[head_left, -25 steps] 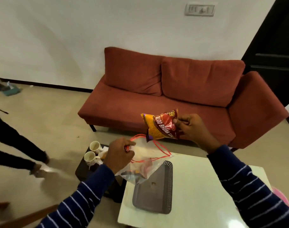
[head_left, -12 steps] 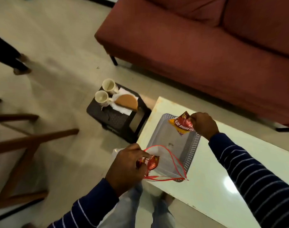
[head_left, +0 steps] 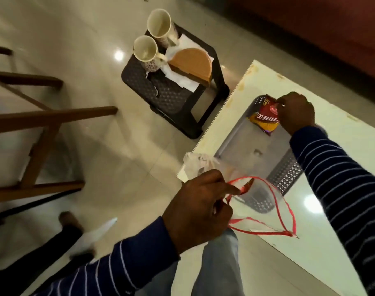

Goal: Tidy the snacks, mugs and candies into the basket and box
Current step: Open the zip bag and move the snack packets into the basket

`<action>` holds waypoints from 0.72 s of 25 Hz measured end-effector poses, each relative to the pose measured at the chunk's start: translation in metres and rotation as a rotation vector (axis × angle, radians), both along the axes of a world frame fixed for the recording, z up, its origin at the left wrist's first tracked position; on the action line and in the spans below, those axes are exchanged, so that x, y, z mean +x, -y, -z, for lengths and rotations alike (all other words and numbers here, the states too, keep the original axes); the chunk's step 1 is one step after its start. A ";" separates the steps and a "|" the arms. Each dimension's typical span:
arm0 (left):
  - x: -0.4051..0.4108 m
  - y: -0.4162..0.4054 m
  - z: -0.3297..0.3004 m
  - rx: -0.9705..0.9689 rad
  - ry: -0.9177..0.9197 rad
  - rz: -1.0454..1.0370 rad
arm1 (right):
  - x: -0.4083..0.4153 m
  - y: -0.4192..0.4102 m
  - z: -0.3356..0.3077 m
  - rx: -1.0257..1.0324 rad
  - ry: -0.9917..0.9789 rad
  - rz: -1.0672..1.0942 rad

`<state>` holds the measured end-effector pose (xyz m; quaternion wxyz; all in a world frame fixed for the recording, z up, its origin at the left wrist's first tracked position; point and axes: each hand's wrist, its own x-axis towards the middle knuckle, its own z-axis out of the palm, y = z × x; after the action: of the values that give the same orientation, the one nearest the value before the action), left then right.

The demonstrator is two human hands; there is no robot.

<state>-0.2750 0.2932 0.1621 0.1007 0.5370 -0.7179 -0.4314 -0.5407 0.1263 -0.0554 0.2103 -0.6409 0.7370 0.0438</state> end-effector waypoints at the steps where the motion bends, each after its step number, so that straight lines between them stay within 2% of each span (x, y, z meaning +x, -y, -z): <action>1: -0.002 0.002 0.000 -0.015 0.005 -0.009 | 0.003 -0.005 -0.014 -0.069 0.104 0.081; 4: -0.005 0.007 -0.001 -0.057 0.046 -0.032 | 0.017 -0.047 -0.084 -0.277 0.509 0.350; 6: -0.005 0.008 -0.001 -0.047 0.079 -0.063 | 0.029 -0.094 -0.147 -0.311 0.730 0.434; 8: -0.005 0.006 -0.001 -0.053 0.072 -0.080 | 0.043 -0.140 -0.199 -0.230 0.973 0.387; 10: -0.005 0.001 0.000 -0.089 0.064 -0.079 | 0.057 -0.165 -0.222 -0.027 1.149 0.328; 11: -0.006 -0.002 0.001 -0.102 0.060 -0.086 | 0.066 -0.169 -0.221 0.070 1.126 0.292; 15: -0.011 -0.016 0.005 -0.113 0.028 -0.052 | 0.099 -0.160 -0.183 0.363 0.665 0.004; 17: -0.013 -0.021 0.009 -0.112 0.001 -0.037 | 0.110 -0.151 -0.163 0.548 0.515 0.044; 18: -0.014 -0.023 0.010 -0.107 -0.019 -0.038 | 0.115 -0.152 -0.155 0.598 0.508 0.087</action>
<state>-0.2886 0.3161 0.1521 0.1441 0.5404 -0.7286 -0.3954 -0.4258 0.2781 0.0999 0.5650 -0.5099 0.6428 0.0874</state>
